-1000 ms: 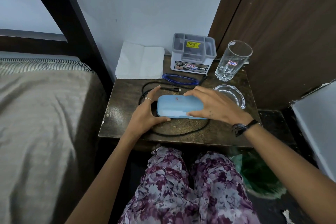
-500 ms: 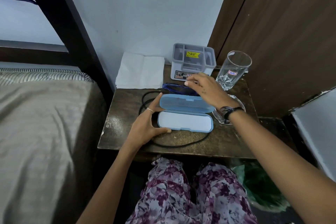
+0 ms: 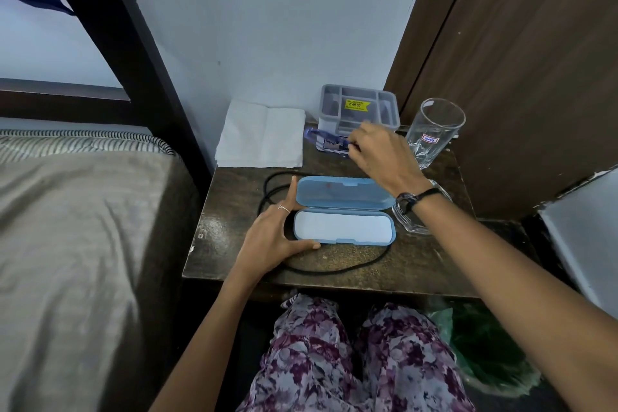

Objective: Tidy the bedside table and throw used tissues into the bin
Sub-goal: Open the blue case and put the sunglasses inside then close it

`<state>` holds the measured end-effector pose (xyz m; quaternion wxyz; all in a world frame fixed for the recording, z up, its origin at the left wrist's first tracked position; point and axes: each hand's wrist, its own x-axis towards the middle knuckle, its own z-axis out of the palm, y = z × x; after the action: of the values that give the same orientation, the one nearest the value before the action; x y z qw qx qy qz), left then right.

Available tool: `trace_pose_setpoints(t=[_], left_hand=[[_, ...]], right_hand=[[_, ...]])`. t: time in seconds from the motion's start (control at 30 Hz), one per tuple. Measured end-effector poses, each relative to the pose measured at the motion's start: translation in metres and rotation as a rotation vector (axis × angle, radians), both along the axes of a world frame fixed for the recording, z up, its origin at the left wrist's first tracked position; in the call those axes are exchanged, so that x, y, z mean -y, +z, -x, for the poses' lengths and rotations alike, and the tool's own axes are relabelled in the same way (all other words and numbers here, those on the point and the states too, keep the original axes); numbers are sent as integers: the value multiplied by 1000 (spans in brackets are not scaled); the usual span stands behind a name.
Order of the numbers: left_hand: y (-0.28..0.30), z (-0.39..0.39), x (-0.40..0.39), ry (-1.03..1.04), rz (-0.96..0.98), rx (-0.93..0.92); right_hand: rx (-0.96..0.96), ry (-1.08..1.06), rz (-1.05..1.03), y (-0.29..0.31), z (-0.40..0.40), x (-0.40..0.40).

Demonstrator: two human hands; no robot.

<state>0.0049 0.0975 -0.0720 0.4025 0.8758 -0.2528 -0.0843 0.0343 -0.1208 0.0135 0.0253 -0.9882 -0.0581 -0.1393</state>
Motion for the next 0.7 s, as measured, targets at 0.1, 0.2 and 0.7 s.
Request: trace_pose_setpoints(t=[0.1, 0.2, 0.7], left_hand=[[1, 0, 0, -1, -16, 23], [2, 1, 1, 4, -26, 24], [6, 3, 3, 12, -31, 40]], right_hand=[[205, 22, -118, 15, 20, -1], [267, 8, -191, 26, 49, -5], [55, 204, 20, -38, 108, -4]])
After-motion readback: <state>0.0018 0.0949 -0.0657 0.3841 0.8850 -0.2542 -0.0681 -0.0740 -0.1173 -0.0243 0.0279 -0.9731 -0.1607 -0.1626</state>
